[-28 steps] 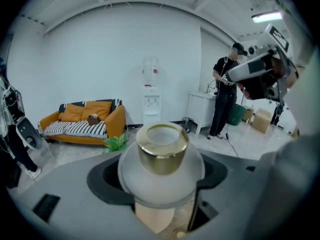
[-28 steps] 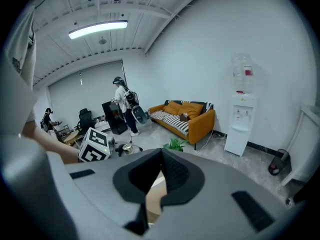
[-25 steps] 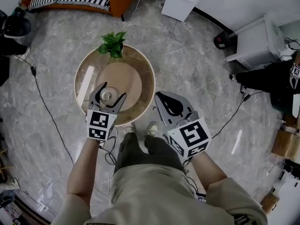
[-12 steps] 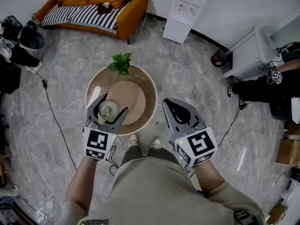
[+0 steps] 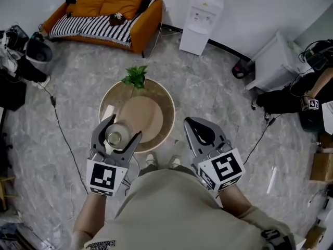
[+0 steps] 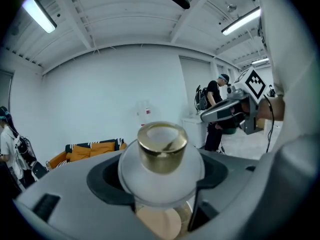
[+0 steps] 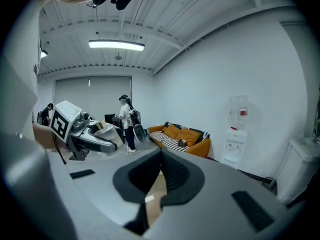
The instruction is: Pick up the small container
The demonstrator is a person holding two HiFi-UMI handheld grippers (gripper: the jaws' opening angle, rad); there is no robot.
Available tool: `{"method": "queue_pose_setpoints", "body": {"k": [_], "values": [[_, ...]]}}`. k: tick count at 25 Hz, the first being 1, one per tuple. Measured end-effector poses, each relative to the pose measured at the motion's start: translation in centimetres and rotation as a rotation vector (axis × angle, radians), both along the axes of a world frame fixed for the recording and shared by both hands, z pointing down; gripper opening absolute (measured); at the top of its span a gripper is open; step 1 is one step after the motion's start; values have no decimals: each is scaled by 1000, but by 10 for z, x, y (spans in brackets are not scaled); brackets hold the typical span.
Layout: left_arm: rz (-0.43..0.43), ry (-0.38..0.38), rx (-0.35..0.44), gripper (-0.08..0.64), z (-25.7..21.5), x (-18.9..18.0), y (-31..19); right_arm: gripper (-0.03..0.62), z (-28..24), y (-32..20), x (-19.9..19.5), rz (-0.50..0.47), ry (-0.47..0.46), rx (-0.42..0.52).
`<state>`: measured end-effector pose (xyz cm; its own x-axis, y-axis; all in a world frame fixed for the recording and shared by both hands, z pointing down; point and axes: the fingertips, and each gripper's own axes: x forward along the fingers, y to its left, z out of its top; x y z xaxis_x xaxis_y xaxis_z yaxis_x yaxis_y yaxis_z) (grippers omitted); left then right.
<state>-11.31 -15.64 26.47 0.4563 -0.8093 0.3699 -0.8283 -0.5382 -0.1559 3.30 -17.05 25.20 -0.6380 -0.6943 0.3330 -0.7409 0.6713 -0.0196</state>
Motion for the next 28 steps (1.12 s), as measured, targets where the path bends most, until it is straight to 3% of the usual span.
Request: {"method": "queue_pose_setpoints", "body": {"k": [5,8,14,28], "values": [[3,0,-37,337,5,0,15,-3,-16,20,-9,-75,-2,26],[-7,1,-40,337,8,-4,18,-5,-10,21,-12,-73,26,32],[-33,26,-30,337,3,-7,19,-5,0,13,-7,-43,-19,-31],[-54,4,-40,337,5,-12,22,-3,4,3,-2,-38,24,-19]]}}
